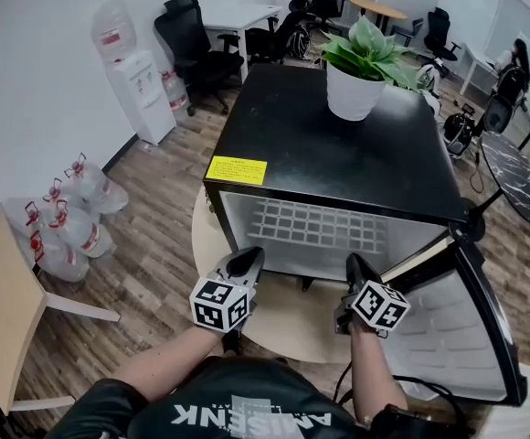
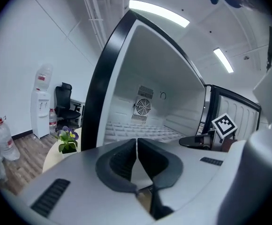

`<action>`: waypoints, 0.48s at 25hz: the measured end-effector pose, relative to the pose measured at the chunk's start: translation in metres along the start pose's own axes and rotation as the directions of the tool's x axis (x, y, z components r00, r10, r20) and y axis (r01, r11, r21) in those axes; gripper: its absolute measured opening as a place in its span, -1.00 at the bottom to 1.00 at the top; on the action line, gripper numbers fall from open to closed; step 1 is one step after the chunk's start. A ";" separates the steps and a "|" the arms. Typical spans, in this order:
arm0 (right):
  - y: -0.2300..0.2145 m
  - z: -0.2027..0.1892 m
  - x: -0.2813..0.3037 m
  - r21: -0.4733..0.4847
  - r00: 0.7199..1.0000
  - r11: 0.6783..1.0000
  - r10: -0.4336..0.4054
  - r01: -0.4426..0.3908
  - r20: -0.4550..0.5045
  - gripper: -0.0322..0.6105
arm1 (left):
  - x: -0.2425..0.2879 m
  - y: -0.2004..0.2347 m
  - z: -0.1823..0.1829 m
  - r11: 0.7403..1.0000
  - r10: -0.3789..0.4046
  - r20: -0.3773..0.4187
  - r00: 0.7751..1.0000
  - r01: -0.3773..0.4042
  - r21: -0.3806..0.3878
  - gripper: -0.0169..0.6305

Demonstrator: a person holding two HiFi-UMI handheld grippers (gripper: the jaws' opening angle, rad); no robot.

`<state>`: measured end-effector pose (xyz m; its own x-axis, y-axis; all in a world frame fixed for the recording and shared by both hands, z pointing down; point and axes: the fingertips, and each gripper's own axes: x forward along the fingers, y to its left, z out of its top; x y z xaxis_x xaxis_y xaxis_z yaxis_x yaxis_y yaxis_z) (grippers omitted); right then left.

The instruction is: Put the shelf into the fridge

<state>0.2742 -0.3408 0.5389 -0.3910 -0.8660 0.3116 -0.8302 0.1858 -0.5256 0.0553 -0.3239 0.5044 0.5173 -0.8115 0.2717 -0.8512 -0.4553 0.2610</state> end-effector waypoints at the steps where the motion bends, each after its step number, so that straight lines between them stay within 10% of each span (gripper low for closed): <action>1: 0.003 0.000 -0.003 -0.013 1.000 1.000 0.006 -0.006 -0.007 -0.87 | -0.004 -0.002 0.001 1.000 -0.002 0.008 1.000 0.002 0.010 -0.91; 12: 0.062 0.022 -0.057 -0.279 0.990 0.950 0.140 -0.137 -0.009 -0.87 | -0.048 -0.029 0.022 0.999 -0.021 0.049 0.999 0.019 0.042 -0.94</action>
<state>0.2543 -0.2903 0.4712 -0.5068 -0.8274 0.2418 -0.8465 0.4246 -0.3213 0.0531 -0.2803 0.4639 0.5305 -0.8186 0.2199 -0.8440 -0.4860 0.2270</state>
